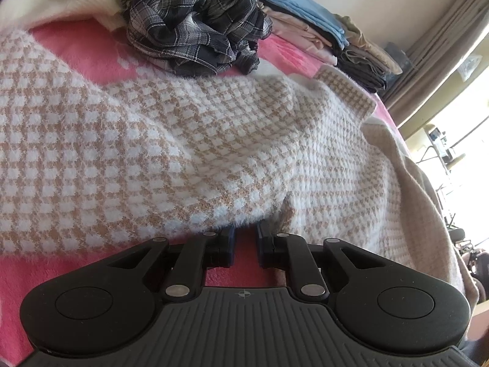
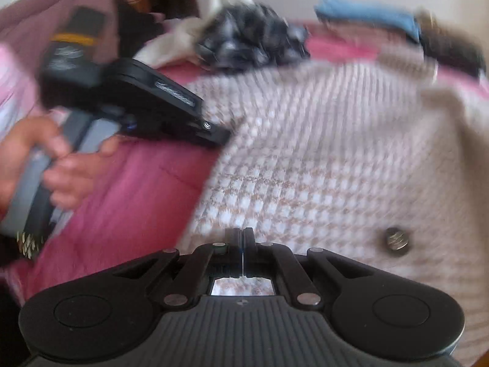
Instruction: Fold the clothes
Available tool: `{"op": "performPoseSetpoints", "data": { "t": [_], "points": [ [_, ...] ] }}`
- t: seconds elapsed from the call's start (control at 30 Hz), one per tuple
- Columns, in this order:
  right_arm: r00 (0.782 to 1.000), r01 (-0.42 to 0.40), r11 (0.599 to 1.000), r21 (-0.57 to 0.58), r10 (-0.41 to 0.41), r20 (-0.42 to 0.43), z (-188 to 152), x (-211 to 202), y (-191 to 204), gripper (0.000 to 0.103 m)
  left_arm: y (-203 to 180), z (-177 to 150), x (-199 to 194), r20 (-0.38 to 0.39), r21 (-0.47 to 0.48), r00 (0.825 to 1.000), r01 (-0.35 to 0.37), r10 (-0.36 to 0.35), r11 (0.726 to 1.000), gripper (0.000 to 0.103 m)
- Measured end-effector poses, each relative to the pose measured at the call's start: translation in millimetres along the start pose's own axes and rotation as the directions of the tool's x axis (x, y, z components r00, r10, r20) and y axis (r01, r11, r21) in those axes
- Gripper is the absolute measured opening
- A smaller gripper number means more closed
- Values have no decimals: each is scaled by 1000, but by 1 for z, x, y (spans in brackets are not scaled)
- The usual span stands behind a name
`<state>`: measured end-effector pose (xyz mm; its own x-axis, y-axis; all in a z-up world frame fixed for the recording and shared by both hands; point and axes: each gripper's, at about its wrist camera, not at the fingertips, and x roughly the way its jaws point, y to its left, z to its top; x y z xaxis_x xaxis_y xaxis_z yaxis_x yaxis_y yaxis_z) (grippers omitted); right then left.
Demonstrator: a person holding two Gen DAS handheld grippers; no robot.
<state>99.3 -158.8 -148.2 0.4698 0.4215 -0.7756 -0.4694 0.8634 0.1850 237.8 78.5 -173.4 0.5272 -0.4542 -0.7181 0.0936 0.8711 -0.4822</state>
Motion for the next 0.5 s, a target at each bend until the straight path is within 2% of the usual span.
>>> {"op": "performPoseSetpoints", "data": {
  "t": [0.17, 0.27, 0.37, 0.4, 0.43, 0.5],
  "points": [
    [995, -37, 994, 105, 46, -86, -37, -30, -5, 0, -5, 2, -2, 16, 28, 1000, -22, 22, 999, 13],
    [983, -32, 982, 187, 64, -172, -67, -61, -4, 0, -22, -3, -10, 59, 126, 995, -86, 79, 988, 13],
    [964, -15, 968, 252, 80, -252, -87, -84, 1, 0, -50, -16, -25, 143, 292, 978, -186, 150, 938, 13],
    [962, -4, 971, 240, 69, -265, -87, -89, 2, 0, -59, -21, -29, 162, 336, 976, -195, 148, 921, 13],
    [959, 8, 974, 228, 58, -278, -87, -94, 3, 0, -67, -27, -33, 174, 372, 976, -191, 133, 908, 14],
    [952, 29, 979, 203, 34, -303, -88, -104, 5, 1, -78, -34, -36, 164, 413, 983, -147, 86, 899, 14]
  ]
}}
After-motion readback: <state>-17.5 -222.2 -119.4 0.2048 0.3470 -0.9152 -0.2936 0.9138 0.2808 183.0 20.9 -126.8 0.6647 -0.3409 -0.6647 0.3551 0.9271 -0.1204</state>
